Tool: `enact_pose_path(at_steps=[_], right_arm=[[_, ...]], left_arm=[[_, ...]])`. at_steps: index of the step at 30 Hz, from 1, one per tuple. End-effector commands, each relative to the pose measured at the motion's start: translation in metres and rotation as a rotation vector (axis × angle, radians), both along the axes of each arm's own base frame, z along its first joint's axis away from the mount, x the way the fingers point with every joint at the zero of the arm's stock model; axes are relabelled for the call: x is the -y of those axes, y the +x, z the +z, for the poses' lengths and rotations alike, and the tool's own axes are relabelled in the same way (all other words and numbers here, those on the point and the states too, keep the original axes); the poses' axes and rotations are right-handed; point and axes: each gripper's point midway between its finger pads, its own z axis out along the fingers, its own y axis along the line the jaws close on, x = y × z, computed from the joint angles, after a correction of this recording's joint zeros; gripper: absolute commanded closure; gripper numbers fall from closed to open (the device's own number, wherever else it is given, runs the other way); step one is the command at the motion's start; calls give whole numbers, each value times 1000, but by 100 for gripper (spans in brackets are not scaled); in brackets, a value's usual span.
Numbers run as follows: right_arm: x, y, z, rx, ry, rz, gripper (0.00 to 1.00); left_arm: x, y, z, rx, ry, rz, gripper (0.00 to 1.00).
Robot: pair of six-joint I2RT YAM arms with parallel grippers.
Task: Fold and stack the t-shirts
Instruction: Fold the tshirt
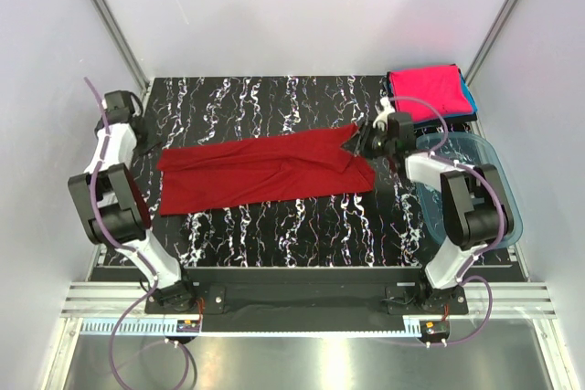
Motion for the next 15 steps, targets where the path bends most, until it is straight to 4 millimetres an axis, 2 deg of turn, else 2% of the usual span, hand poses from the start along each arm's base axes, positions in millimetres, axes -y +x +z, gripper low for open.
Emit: enact_pose_path(at_steps=[1, 3, 4, 5, 6, 7, 9, 13, 15], right_arm=[[-9, 30, 35, 59, -7, 5, 69], [-20, 32, 30, 38, -28, 39, 70], [-27, 42, 30, 39, -34, 54, 71], [-33, 45, 29, 28, -39, 72, 73], [-42, 41, 22, -4, -53, 100, 73], [-48, 45, 19, -10, -53, 110, 73], [-59, 43, 15, -15, -58, 138, 73], [-88, 30, -13, -60, -107, 230, 72], [-82, 21, -30, -120, -162, 223, 71]], left_arm=[[44, 33, 4, 74, -137, -152, 67], [61, 45, -2, 76, -205, -206, 69], [80, 48, -5, 73, -247, -248, 69], [89, 49, -15, 51, -264, -274, 69], [97, 50, -18, 45, -263, -296, 69], [110, 49, -21, 30, -265, -319, 69], [115, 41, -37, -12, -282, -303, 70], [112, 20, -61, -89, -256, -235, 69], [110, 11, -67, -114, -241, -229, 68]])
